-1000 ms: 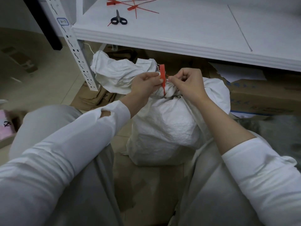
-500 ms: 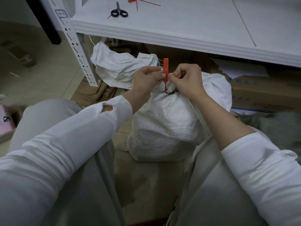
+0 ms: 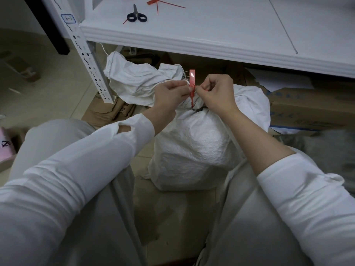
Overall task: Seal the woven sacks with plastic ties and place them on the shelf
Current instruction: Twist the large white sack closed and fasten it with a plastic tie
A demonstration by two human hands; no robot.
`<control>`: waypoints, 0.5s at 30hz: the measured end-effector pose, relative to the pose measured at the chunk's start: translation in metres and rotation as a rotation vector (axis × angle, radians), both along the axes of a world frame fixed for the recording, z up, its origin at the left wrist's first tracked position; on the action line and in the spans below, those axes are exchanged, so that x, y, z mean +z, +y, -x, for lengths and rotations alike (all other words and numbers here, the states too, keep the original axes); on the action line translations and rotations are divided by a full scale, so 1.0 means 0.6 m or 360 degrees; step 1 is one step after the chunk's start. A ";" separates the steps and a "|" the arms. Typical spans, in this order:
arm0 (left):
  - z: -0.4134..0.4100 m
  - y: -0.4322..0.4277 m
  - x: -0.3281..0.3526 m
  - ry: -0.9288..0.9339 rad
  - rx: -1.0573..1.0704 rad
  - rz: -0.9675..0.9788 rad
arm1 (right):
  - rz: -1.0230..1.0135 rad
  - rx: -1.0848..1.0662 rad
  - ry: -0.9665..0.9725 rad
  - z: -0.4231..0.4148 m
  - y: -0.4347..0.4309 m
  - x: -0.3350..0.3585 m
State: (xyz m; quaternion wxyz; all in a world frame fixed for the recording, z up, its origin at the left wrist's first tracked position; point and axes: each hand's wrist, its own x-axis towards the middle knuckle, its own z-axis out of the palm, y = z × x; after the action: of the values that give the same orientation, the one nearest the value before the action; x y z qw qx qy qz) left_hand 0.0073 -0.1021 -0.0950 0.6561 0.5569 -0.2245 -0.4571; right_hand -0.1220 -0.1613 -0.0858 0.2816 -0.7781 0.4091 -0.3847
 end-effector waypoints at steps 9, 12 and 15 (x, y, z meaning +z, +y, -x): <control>0.001 0.002 0.002 0.0020 0.0005 -0.0022 | -0.0003 0.0057 -0.0006 0.002 -0.003 0.000; 0.002 0.003 0.004 -0.0009 0.0008 -0.0026 | 0.0004 0.0055 -0.0002 0.001 -0.003 0.000; 0.003 0.004 0.005 -0.0041 0.0001 -0.0024 | 0.0001 0.0039 0.0014 0.001 -0.004 -0.001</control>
State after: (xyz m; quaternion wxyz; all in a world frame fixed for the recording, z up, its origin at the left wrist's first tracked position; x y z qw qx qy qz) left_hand 0.0057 -0.0997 -0.0917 0.6492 0.5678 -0.2293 -0.4512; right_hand -0.1223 -0.1637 -0.0862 0.2842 -0.7847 0.4007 -0.3780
